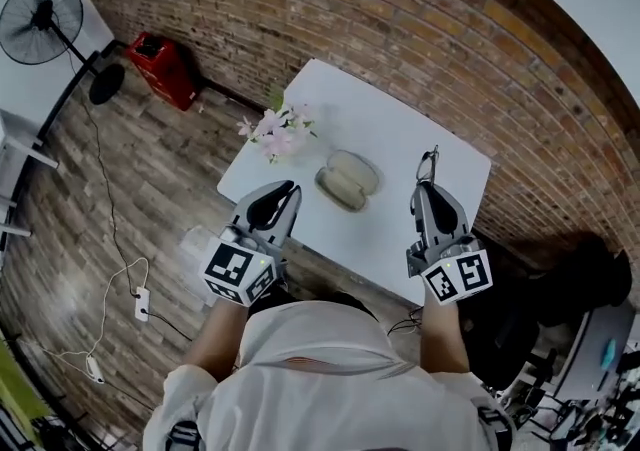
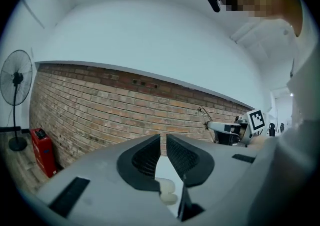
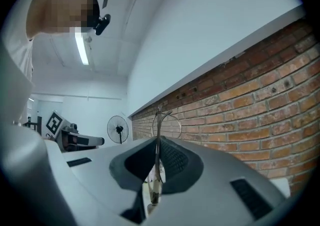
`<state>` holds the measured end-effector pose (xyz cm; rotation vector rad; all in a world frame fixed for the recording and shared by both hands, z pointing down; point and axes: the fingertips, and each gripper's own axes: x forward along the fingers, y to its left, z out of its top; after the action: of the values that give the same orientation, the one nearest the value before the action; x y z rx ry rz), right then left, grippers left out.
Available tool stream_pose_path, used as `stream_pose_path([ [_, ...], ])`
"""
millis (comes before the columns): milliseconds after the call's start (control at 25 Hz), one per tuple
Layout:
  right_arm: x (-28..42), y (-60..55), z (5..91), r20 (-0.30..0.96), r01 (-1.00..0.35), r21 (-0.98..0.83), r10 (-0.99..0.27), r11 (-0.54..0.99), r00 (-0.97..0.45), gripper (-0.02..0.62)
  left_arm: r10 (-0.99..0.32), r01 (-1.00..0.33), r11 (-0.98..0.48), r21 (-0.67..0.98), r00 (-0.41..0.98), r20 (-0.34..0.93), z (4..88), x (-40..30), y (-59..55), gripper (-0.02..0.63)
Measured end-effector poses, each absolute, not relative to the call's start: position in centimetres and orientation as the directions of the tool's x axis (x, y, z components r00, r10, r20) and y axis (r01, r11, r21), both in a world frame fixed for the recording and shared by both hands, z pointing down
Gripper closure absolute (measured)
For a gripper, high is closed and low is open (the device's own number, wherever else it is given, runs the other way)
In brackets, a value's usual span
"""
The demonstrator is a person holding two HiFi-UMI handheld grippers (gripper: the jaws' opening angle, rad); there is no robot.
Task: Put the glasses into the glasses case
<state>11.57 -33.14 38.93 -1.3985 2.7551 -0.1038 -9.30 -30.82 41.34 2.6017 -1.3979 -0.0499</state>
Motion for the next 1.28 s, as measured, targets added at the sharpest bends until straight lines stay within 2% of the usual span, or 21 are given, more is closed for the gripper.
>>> stream_pose_path([
  [240, 6.1, -36.1, 38.5, -0.006, -0.844, -0.079, -0.847, 0.531, -0.532, 0.532, -0.763, -0.758, -0.628, 0.179, 0.644, 0.052, 41.3, -13.5, -37.1, 0.561],
  [520, 5.1, -37.9, 43.9, 0.15, -0.849, -0.06, -0.836, 0.525, -0.528, 0.532, -0.732, -0.731, -0.65, 0.206, 0.676, 0.085, 43.2, -13.9, -39.4, 0.561],
  [760, 3.8, -40.1, 52.1, 0.41, -0.75, -0.039, -0.674, 0.66, -0.615, 0.532, -0.761, -0.763, -0.606, 0.224, 0.638, 0.117, 43.7, -13.3, -38.7, 0.561],
  [960, 3.1, -40.9, 61.4, 0.629, -0.663, -0.059, -0.488, 0.747, -0.605, 0.532, -0.796, -0.805, -0.55, 0.223, 0.586, 0.149, 43.9, -13.5, -37.7, 0.561],
  [1280, 2.2, -41.0, 72.2, 0.817, -0.559, -0.127, -0.233, 0.82, -0.527, 0.532, -0.824, -0.84, -0.499, 0.215, 0.536, 0.184, 44.4, -13.8, -36.8, 0.561],
])
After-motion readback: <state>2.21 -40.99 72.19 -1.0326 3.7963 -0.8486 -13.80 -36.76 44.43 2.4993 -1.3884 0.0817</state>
